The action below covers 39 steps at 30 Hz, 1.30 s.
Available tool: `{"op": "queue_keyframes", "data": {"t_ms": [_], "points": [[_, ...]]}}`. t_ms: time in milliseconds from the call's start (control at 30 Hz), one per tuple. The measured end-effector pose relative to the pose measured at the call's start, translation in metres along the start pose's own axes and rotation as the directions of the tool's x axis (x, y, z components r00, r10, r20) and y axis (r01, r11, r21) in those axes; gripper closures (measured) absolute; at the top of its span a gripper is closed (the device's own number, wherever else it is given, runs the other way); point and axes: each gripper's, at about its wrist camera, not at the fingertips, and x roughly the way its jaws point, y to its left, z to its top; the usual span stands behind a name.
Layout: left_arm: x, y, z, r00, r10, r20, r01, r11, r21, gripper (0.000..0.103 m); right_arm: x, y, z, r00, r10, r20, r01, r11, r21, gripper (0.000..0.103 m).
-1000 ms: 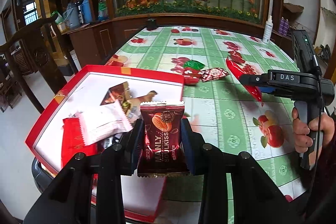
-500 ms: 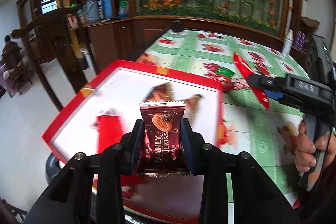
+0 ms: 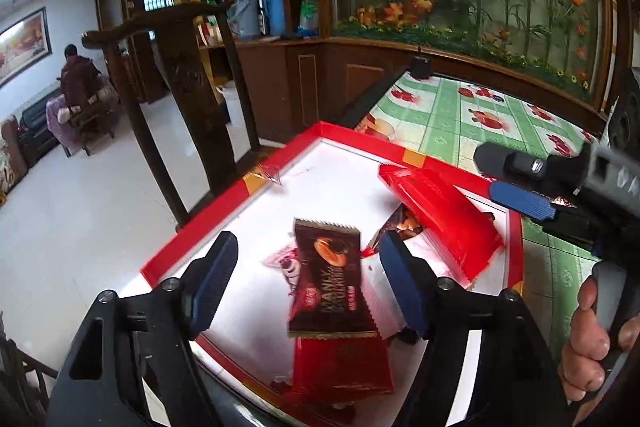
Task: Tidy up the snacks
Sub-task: 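Carry both packets over the white box and open both grippers to drop them, then move both open grippers over the table toward the remaining packets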
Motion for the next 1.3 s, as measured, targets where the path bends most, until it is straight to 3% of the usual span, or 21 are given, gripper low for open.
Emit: {"op": "queue_keyframes", "data": {"t_ms": [67,200,333,433,633,700,833,967,1067,1200,1300], "points": [[-0.001,-0.002,0.001,1.000,0.007,0.000,-0.007,1.000,0.006,0.030,-0.005,-0.002,0.003,1.000,0.000,0.025,0.000,1.000,0.014,0.025],[-0.007,-0.017,-0.001,0.999,-0.046,-0.020,0.047,0.999,0.014,0.030,-0.025,-0.019,0.012,0.996,-0.052,0.076,0.047,0.997,0.060,0.019],[-0.027,-0.055,0.001,0.996,-0.087,0.009,0.086,0.990,0.109,0.029,-0.058,-0.049,0.024,0.981,-0.156,0.119,0.143,0.984,0.109,0.019],[-0.040,-0.083,0.010,0.993,-0.110,0.040,0.103,0.983,0.150,0.018,-0.097,-0.071,0.034,0.949,-0.265,0.171,0.252,0.963,0.093,0.019],[-0.041,-0.158,0.048,0.985,-0.170,0.025,0.166,0.980,0.112,0.018,-0.194,-0.131,0.049,0.845,-0.469,0.256,0.444,0.883,0.150,0.017],[-0.033,-0.193,0.058,0.982,-0.184,0.037,0.180,0.979,0.100,0.018,-0.229,-0.152,0.050,0.805,-0.521,0.284,0.471,0.852,0.227,0.016],[-0.013,-0.256,0.064,0.982,-0.185,0.037,0.180,0.978,0.108,0.018,-0.276,-0.177,0.052,0.751,-0.572,0.329,0.442,0.806,0.392,0.015],[0.009,-0.313,0.051,0.975,-0.217,-0.044,0.221,0.957,0.189,0.018,-0.300,-0.189,0.048,0.737,-0.573,0.358,0.385,0.791,0.475,0.013],[0.019,-0.343,0.033,0.971,-0.223,-0.084,0.238,0.932,0.272,0.018,-0.304,-0.189,0.045,0.697,-0.621,0.358,0.414,0.756,0.507,0.013],[0.019,-0.350,0.014,0.961,-0.259,-0.098,0.277,0.898,0.343,0.018,-0.300,-0.195,0.040,0.683,-0.658,0.318,0.432,0.715,0.550,0.013],[0.020,-0.348,0.011,0.962,-0.248,-0.111,0.272,0.894,0.355,0.018,-0.293,-0.203,0.035,0.673,-0.686,0.278,0.456,0.680,0.574,0.013]]}}
